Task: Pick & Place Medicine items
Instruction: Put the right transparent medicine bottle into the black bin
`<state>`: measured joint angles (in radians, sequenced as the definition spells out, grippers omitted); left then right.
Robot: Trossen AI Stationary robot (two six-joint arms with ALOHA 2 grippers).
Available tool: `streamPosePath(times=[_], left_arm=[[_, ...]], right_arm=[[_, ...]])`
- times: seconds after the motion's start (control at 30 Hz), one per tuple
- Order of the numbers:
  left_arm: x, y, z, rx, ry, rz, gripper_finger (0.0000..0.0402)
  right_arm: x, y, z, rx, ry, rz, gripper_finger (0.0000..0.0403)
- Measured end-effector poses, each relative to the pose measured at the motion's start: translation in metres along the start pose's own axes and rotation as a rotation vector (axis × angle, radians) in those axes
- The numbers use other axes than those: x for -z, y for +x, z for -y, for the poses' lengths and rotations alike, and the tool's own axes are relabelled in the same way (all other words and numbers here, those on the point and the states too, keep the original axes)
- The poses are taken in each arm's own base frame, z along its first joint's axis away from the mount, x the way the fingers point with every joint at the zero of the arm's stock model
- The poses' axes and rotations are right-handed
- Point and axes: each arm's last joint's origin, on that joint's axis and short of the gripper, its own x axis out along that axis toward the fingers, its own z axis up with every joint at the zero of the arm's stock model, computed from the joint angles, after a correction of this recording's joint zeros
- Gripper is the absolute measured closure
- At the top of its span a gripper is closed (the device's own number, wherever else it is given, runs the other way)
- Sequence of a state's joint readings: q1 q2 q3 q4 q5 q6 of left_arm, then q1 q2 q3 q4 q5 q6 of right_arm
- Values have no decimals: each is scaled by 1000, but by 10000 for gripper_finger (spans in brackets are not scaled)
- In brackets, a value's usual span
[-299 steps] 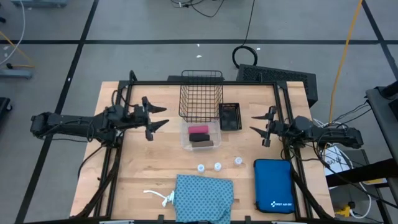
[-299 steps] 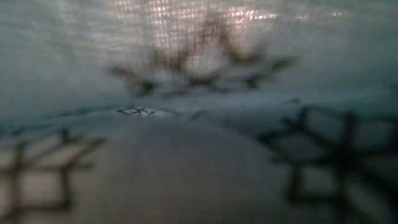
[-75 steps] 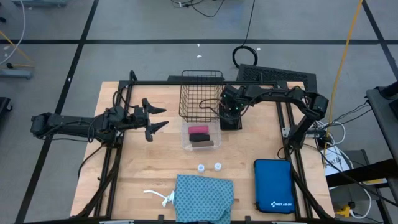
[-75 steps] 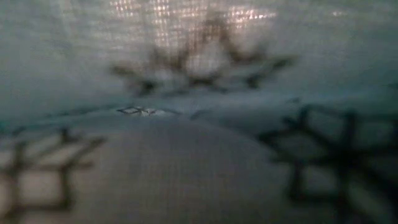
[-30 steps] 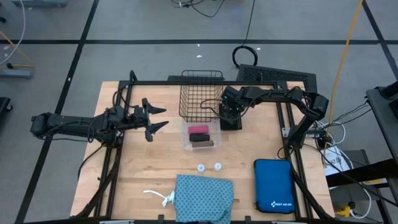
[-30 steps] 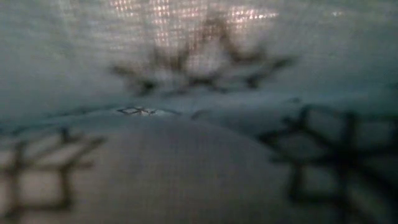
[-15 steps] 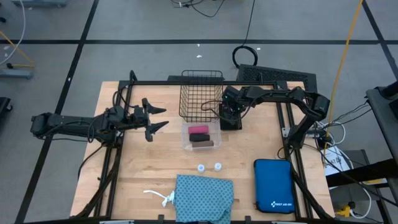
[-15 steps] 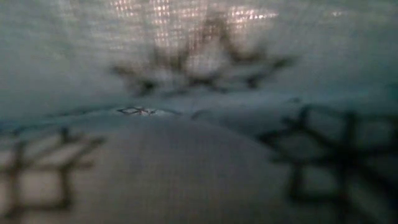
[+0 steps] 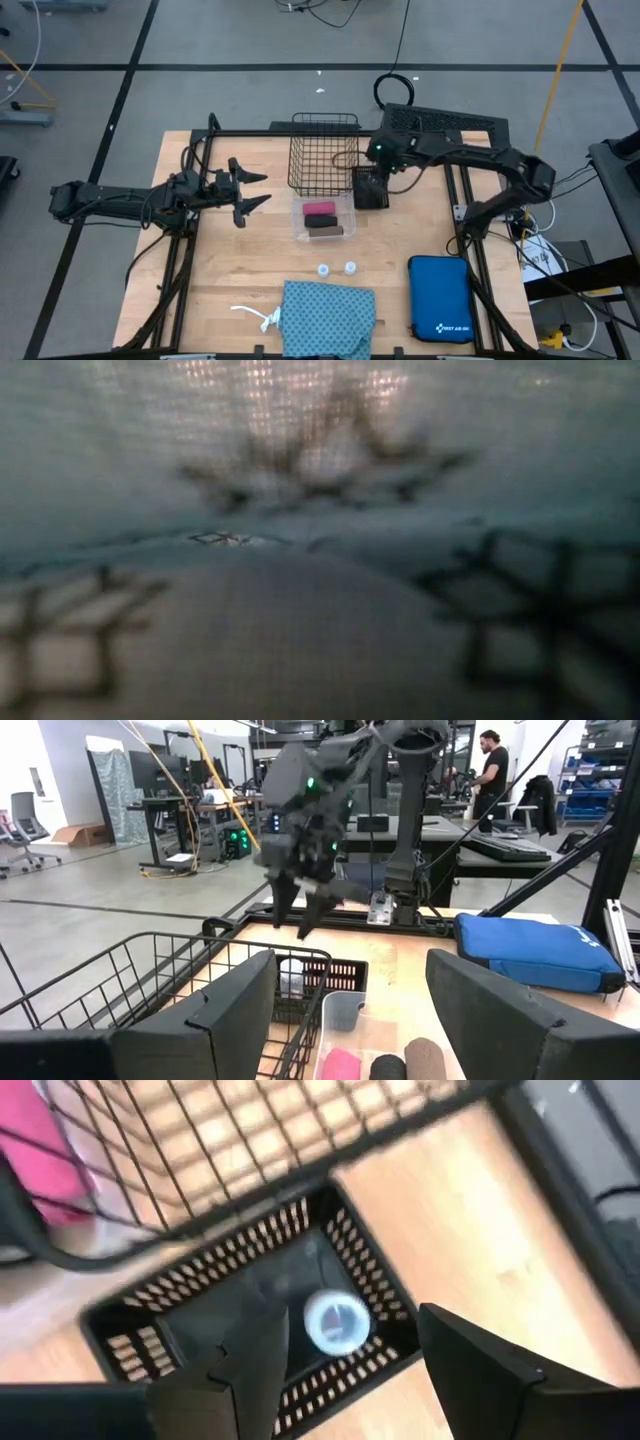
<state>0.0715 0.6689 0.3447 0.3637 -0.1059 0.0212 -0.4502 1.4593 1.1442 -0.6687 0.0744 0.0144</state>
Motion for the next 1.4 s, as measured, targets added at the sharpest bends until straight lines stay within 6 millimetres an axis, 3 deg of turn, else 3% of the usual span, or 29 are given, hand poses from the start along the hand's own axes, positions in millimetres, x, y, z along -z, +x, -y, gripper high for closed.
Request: streamPosePath(times=[0.13, 0.27, 0.63, 0.83, 0.97, 1.13, 1.23, 1.4], left_arm=[[0, 0, 0, 0, 0, 0, 133], [0, 0, 0, -1, 0, 0, 133], [0, 0, 0, -1, 0, 0, 133], [0, 0, 0, -1, 0, -1, 133], [0, 0, 0, -1, 0, -1, 133], [0, 0, 0, -1, 0, -1, 133], [0, 0, 0, -1, 0, -1, 133], [0, 0, 0, 0, 0, 0, 133]], right_arm=[[-1, -22, -10, -67, -27, 92, 192], [-6, -41, -32, -230, -95, 223, 193], [-10, -80, -132, -545, -338, 571, 190], [0, -93, -186, -715, -410, 693, 149], [8, -101, -209, -744, -458, 690, 109], [9, -106, -231, -575, -530, 571, 96], [14, -93, -241, -479, -576, 422, 102], [29, -57, -253, -390, -651, 191, 115]])
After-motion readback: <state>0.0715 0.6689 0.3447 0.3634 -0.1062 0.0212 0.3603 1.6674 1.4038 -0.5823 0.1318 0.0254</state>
